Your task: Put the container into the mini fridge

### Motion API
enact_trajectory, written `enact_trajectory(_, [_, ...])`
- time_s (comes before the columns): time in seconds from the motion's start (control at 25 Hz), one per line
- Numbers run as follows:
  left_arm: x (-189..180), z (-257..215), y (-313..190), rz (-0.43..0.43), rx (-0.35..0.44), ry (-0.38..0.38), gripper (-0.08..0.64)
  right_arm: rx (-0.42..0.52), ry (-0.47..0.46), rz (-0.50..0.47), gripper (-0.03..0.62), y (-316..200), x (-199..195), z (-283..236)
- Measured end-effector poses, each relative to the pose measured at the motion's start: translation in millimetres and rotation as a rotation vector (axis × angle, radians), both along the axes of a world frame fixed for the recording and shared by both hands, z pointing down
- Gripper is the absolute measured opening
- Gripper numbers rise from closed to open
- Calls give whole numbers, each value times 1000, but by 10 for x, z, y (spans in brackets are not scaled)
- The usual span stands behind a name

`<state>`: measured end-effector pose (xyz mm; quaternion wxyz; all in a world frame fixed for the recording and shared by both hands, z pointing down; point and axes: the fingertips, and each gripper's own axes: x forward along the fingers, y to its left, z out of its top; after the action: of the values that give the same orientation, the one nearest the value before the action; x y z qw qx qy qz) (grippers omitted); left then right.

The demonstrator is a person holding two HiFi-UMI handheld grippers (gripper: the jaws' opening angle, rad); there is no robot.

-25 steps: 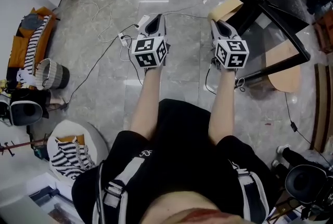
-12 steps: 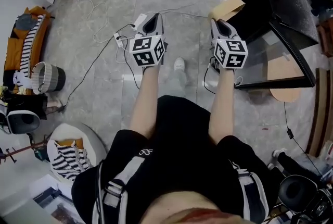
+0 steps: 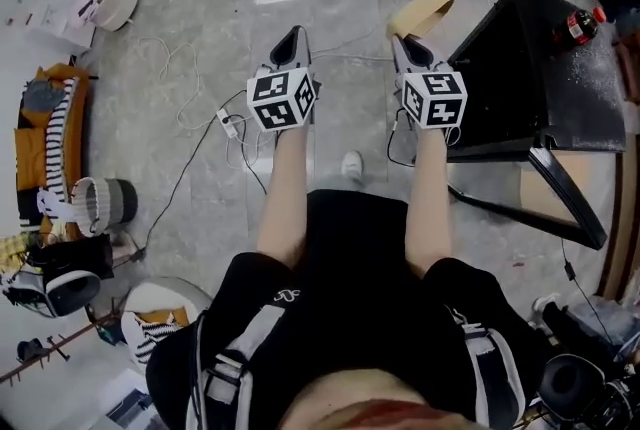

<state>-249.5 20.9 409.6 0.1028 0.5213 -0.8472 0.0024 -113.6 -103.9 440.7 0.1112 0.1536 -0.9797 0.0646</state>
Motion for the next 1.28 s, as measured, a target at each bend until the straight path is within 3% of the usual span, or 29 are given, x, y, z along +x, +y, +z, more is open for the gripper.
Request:
enact_trajectory(0.16, [-264,156,-401,-11,-3,55,9,-45,29,-80,23,-282,-338,163])
enact_trajectory(0.52, [-530,62,-921,42,-17,57,9,-55,74,-39,23,-748,-608,147])
enact_trajectory(0.72, [-295,289,-1346,149,-47,100,9,-20,251,88,23,-992,-353,381])
enact_trajectory(1.0, [238,549,-1875,334,-79,143,9,-15,416,260,23,-1193,277,584])
enact_trajectory(1.28, [780,631,-2231,492,-84,170,9,-40,714,347,23,-1249,932,785])
